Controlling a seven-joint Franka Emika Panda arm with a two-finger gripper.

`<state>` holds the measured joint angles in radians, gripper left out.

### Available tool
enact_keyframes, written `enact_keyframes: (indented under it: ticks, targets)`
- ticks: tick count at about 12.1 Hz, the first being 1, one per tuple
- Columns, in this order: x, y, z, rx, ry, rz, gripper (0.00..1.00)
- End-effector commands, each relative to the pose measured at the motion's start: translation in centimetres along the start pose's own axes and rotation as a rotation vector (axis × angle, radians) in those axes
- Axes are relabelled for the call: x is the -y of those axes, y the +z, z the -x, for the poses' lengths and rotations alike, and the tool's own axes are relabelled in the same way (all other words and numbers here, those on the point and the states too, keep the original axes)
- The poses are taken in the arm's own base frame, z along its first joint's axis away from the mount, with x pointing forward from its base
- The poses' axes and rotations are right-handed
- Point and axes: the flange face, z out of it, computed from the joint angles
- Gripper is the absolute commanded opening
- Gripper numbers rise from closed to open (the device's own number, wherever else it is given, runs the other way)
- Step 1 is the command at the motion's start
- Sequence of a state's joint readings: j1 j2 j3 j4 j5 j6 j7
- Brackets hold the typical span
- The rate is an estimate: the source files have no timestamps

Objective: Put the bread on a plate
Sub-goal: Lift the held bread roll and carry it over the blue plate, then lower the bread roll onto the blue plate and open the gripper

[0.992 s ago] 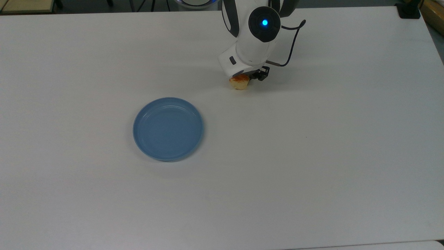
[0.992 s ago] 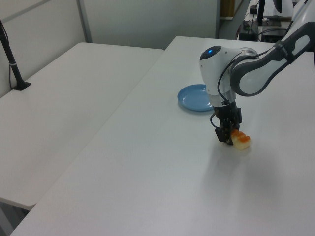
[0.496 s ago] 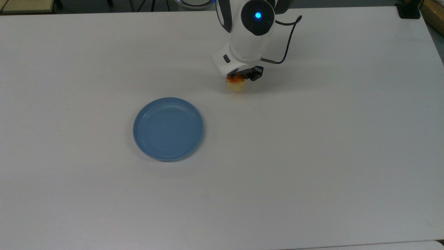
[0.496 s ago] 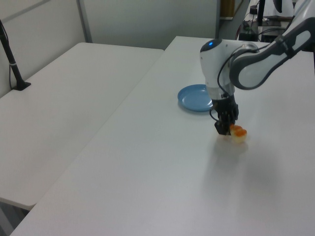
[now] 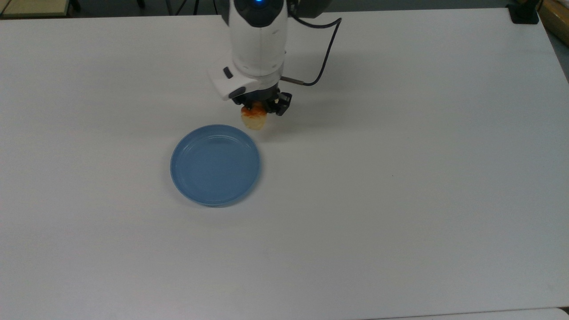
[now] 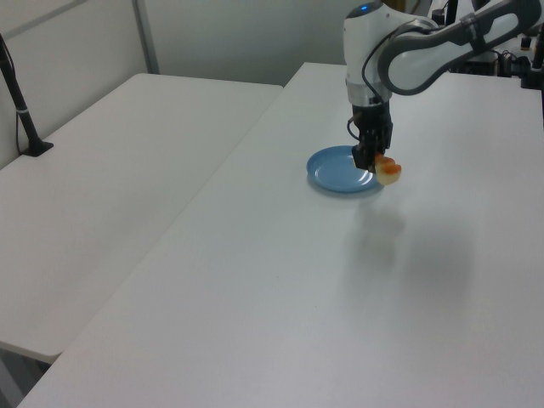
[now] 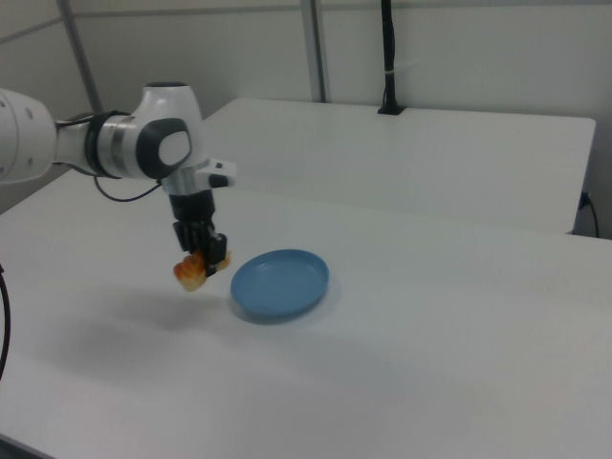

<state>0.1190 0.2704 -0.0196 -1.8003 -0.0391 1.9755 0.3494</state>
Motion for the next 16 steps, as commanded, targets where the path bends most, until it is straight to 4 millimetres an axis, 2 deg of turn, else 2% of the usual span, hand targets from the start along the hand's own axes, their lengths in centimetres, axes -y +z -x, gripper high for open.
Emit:
enact_keyframes:
  ticks: [1,4,6,9,11,12,13,14,16]
  targets:
    - [-3.4,-0.1,-4.4,-0.011,0.037,-0.004,0.21]
    - [-6.3,1.7,-7.6,-0.014,0.092,-0.003,0.25]
    - [-6.7,3.5,-8.6,-0.001,0.104,0.003,0.26]
    - [-7.3,5.7,-11.1,0.001,0.142,0.005,0.26]
    - [-7.7,5.6,-11.5,-0.01,0.151,0.002,0.26]
    - [-7.7,5.5,-11.6,-0.025,0.151,-0.002,0.3]
    - [-7.6,6.0,-11.7,-0.019,0.152,0.0,0.62]
    - [-7.6,6.4,-11.7,-0.016,0.152,0.001,1.0]
    - [-7.6,6.3,-11.6,-0.016,0.143,0.004,1.0]
